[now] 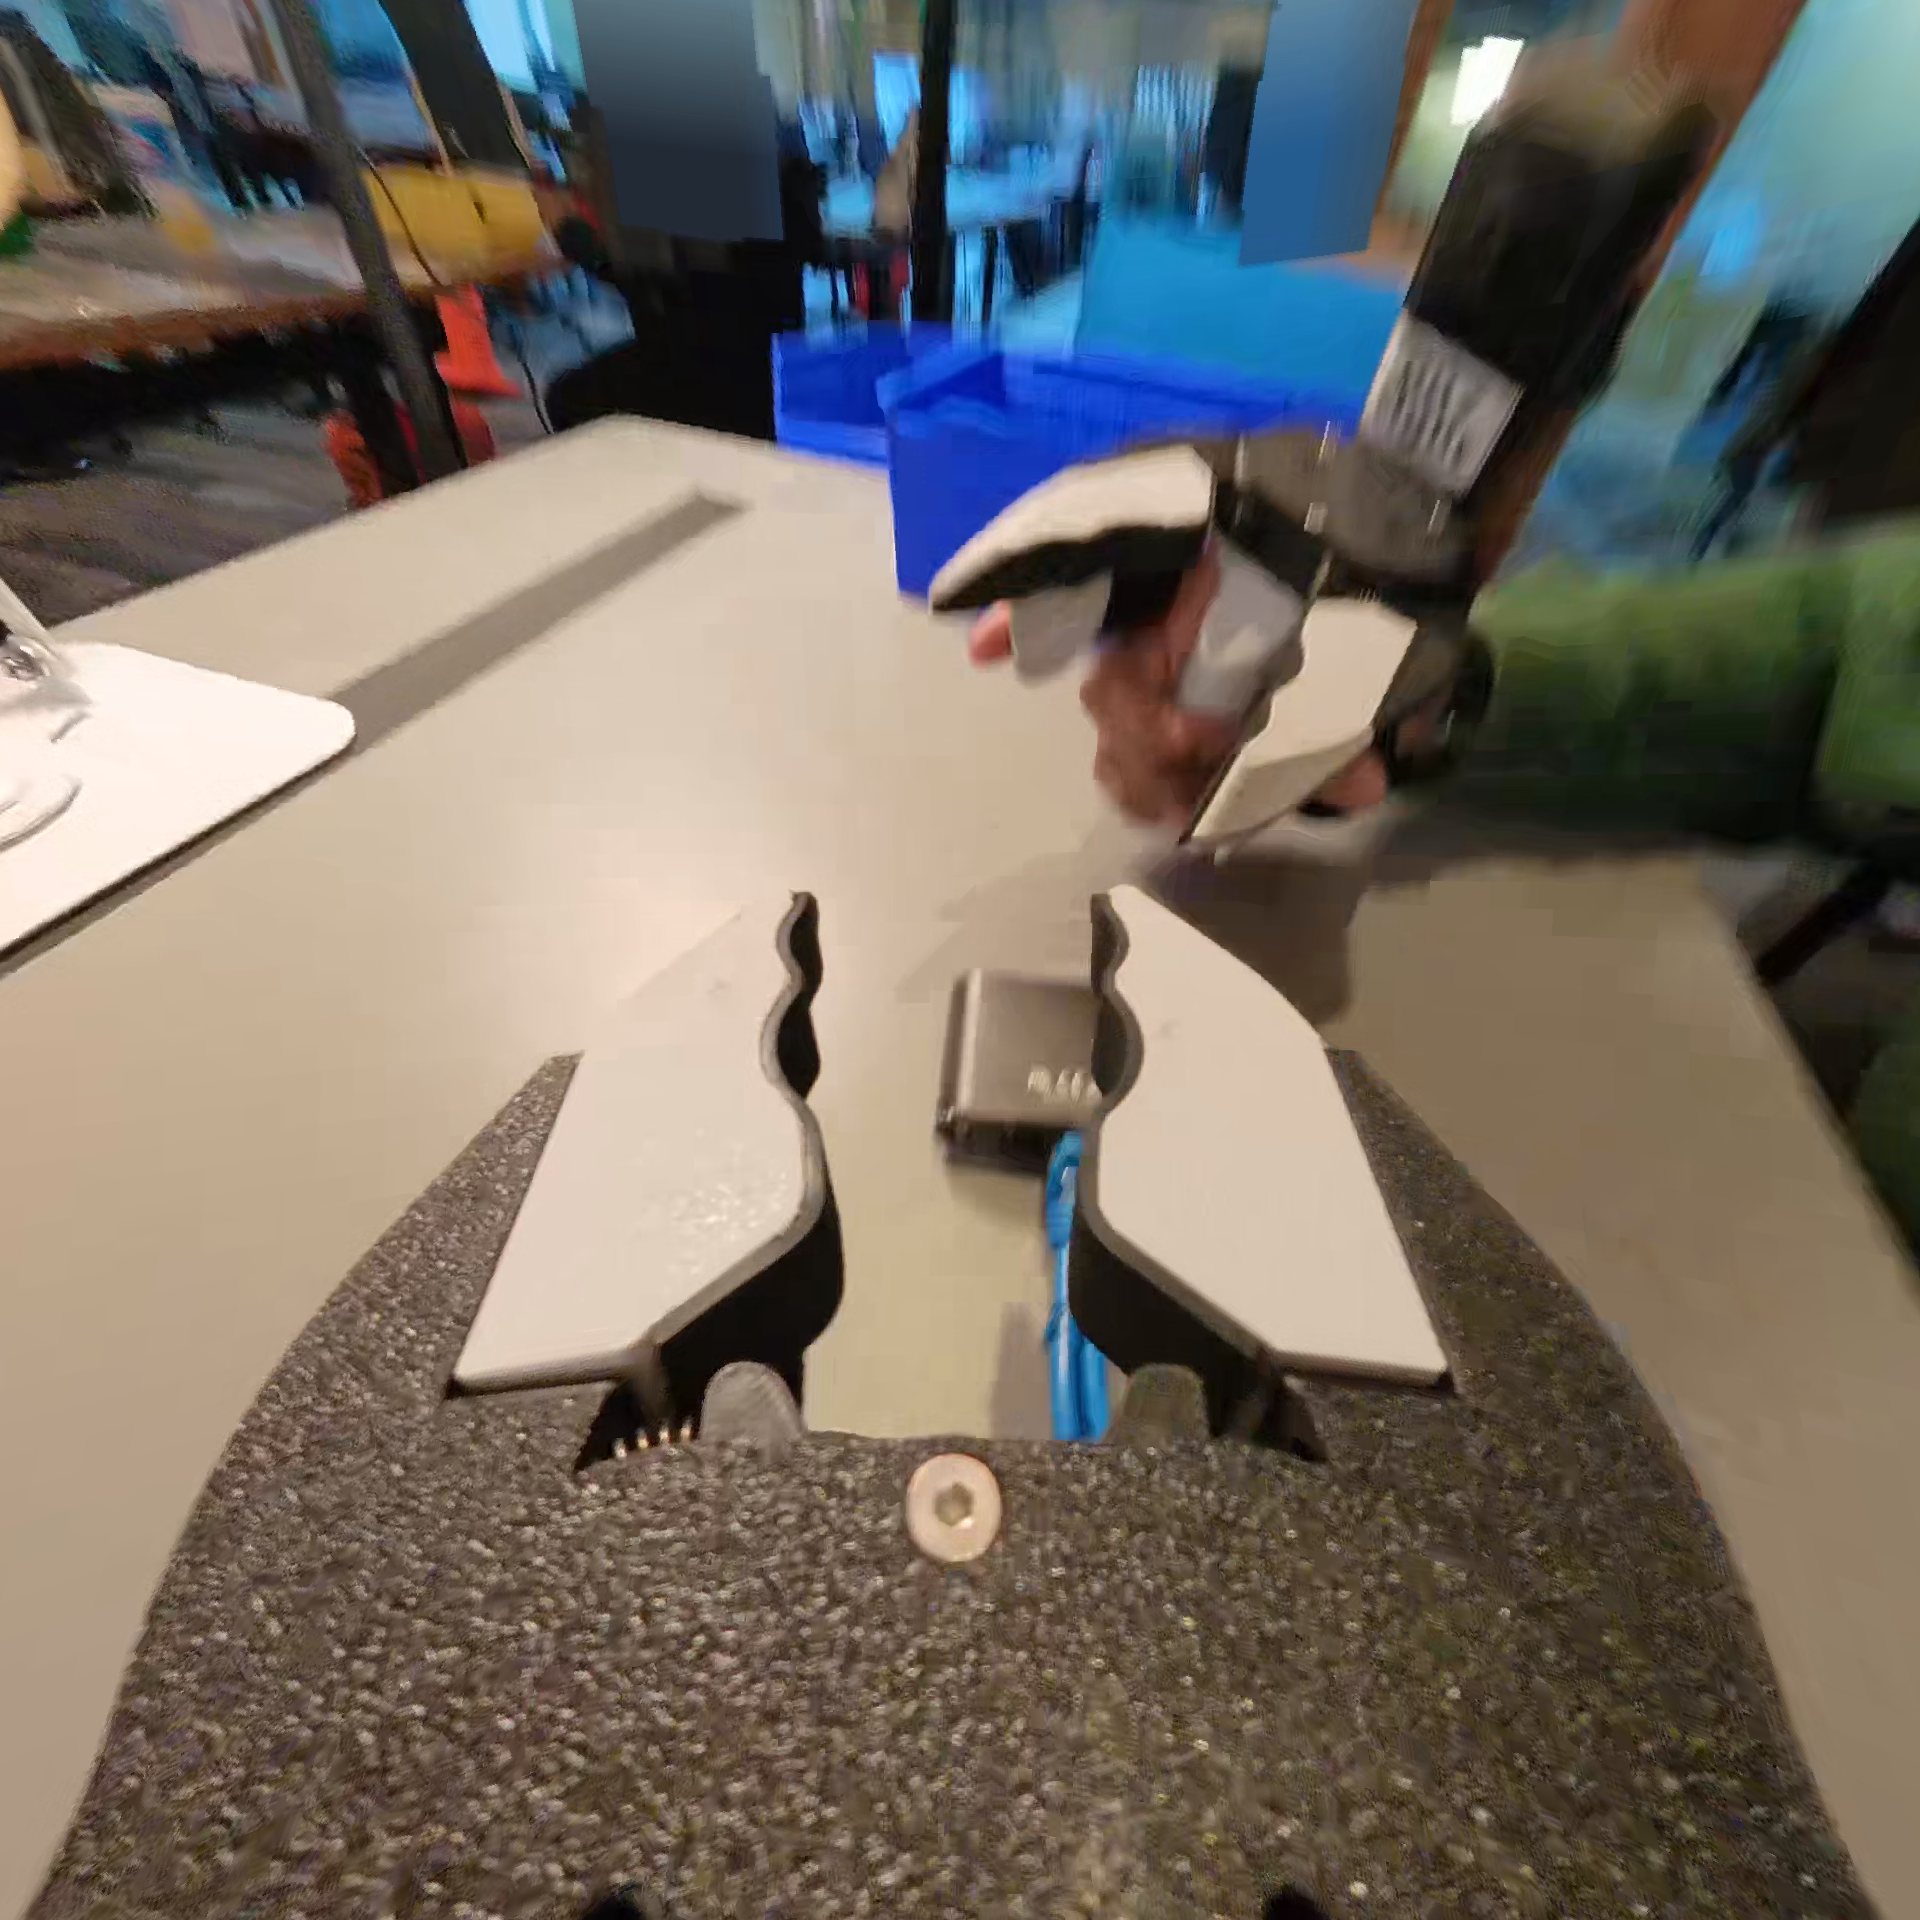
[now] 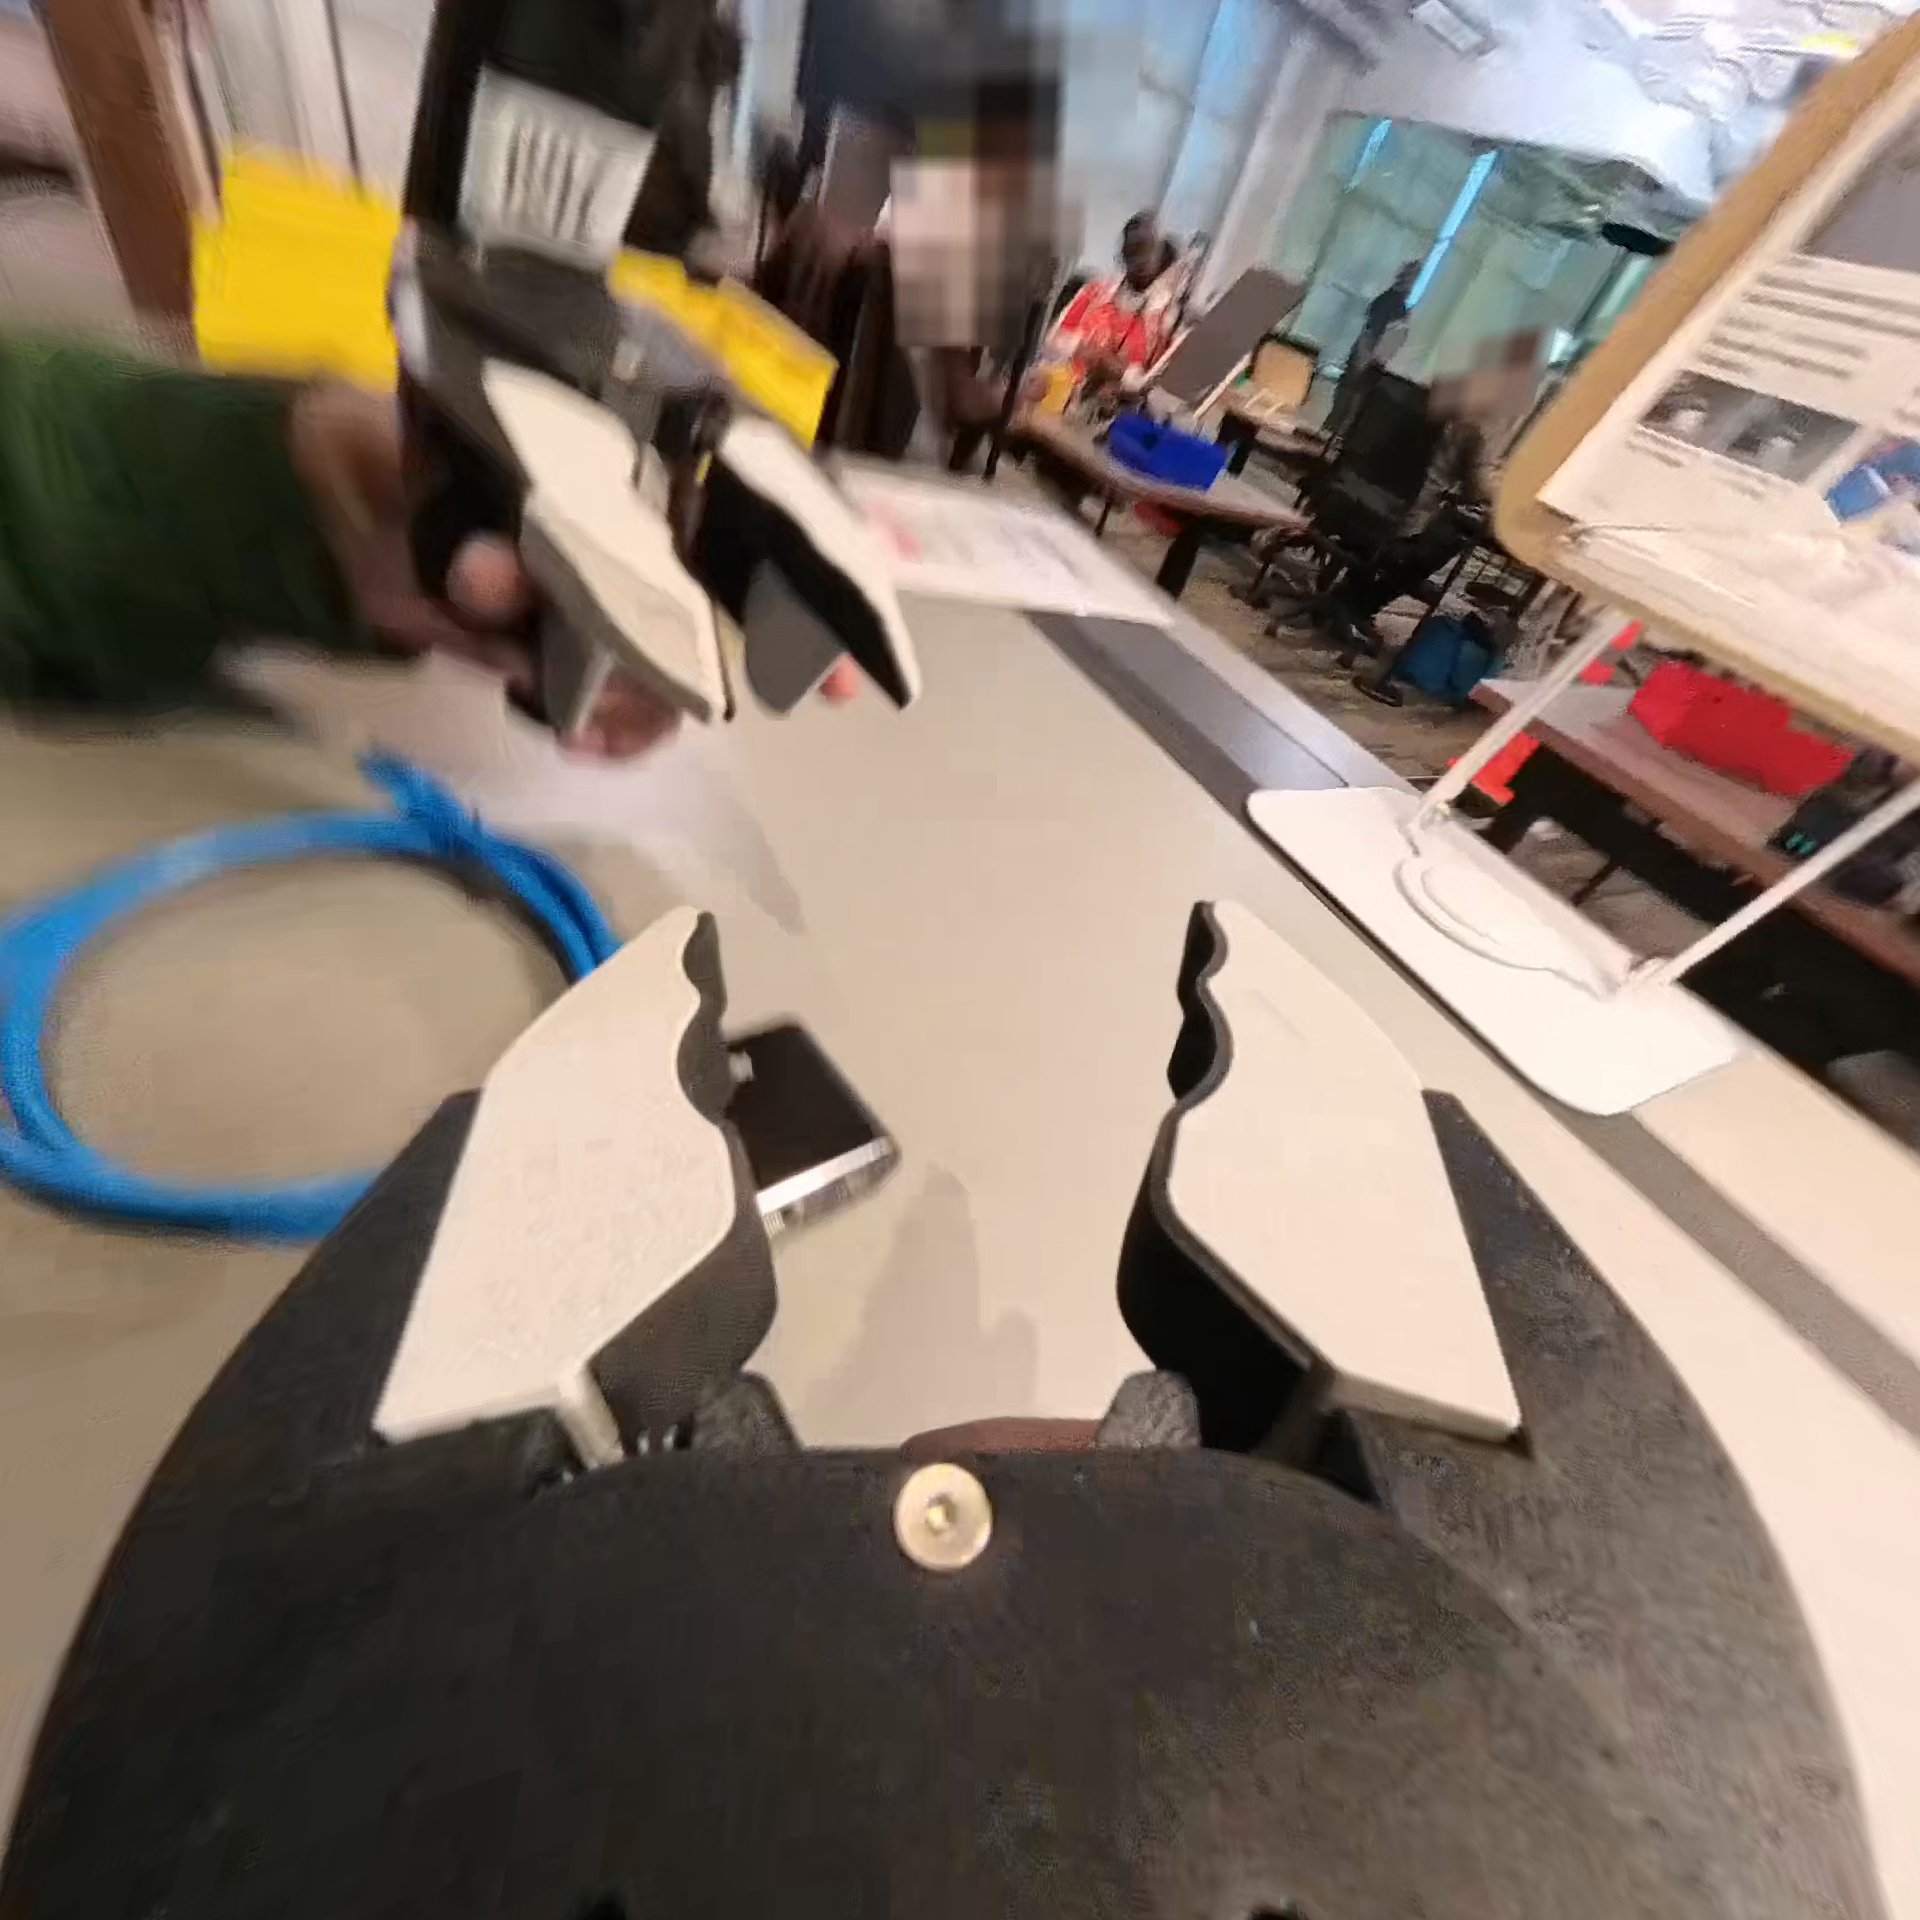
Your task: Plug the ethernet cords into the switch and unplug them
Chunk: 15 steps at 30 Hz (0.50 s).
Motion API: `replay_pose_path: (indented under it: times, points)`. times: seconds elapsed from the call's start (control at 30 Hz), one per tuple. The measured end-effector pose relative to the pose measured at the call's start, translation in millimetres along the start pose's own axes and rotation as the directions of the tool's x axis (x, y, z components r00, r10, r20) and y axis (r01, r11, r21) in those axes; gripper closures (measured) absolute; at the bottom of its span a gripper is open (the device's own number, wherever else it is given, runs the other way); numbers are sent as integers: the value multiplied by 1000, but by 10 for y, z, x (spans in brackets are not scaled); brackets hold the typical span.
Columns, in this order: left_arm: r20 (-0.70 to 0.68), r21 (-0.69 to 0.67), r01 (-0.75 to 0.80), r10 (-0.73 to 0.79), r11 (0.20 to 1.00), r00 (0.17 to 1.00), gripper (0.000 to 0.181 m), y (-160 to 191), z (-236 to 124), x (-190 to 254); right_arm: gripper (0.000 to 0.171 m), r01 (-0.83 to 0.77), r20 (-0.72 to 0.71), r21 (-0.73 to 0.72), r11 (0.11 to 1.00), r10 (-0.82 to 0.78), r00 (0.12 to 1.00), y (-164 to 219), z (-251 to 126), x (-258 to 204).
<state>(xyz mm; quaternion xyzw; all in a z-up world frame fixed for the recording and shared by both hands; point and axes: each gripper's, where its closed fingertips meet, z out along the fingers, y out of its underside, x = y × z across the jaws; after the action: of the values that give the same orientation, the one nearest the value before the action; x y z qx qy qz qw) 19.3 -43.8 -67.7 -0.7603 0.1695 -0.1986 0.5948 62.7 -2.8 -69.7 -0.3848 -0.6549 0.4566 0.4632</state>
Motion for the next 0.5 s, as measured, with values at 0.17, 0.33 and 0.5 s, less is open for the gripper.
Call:
replay_pose_path:
  times: [0.17, 0.33, 0.5]
  points:
    - [-163, 388, 328, -287, 861, 944, 131, -657, -115, 89, 90, -471, 44, 360, 805, 490, 871, -665, -61, 272]
    - [-434, 591, 597, -409, 543, 802, 123, -980, -64, 262, 89, -678, 195, 599, 425, 745, 639, -1116, -17, 449]
    - [-425, 700, 607, -464, 375, 777, 123, -845, -110, 64, 89, -592, 87, 741, 316, 830, 551, -1035, -68, 683]
